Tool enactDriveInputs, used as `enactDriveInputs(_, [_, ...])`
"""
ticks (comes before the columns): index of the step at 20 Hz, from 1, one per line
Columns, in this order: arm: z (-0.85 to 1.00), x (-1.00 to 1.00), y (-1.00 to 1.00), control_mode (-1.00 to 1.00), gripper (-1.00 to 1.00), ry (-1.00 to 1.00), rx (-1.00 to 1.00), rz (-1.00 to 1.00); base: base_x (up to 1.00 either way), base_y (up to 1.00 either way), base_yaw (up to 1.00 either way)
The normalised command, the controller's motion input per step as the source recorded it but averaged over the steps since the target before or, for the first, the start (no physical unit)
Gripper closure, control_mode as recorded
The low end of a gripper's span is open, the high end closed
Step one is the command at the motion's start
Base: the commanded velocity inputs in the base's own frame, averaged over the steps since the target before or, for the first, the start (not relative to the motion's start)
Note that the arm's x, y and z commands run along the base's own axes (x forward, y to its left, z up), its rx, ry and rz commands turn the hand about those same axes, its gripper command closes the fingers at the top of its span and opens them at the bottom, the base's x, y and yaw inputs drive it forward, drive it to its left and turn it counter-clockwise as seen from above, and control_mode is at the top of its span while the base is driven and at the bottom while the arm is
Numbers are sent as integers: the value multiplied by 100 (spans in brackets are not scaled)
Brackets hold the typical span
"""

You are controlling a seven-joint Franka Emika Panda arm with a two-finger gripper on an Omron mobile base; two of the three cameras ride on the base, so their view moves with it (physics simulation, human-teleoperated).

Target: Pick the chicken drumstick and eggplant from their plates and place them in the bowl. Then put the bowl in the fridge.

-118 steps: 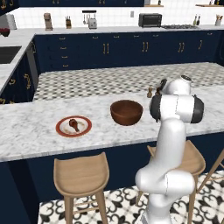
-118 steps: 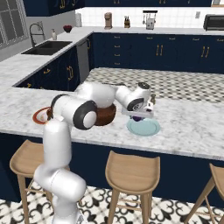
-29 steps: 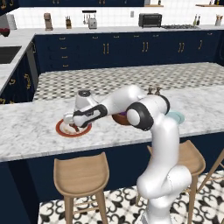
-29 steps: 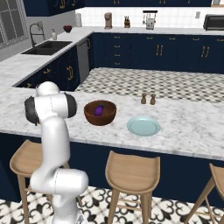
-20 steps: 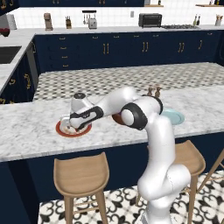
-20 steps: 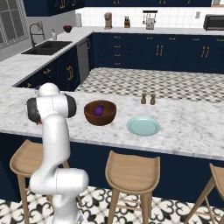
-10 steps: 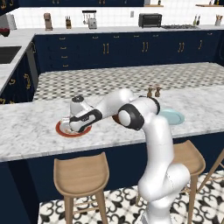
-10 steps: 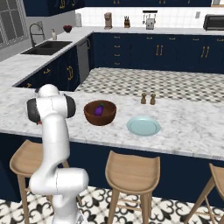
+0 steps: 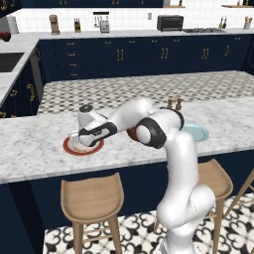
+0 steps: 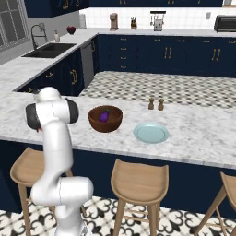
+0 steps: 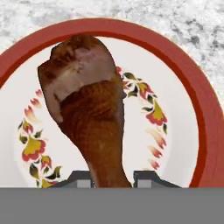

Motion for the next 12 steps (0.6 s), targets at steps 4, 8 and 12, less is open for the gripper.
enactDriveInputs(4, [98, -87, -66, -100, 100, -8, 0, 4, 0, 0, 0])
enactDriveInputs(8, [81, -67, -100, -100, 100, -6, 0, 0, 0, 0, 0])
enactDriveInputs(12, [73, -7, -100, -100, 100, 0, 1, -7, 0, 0, 0])
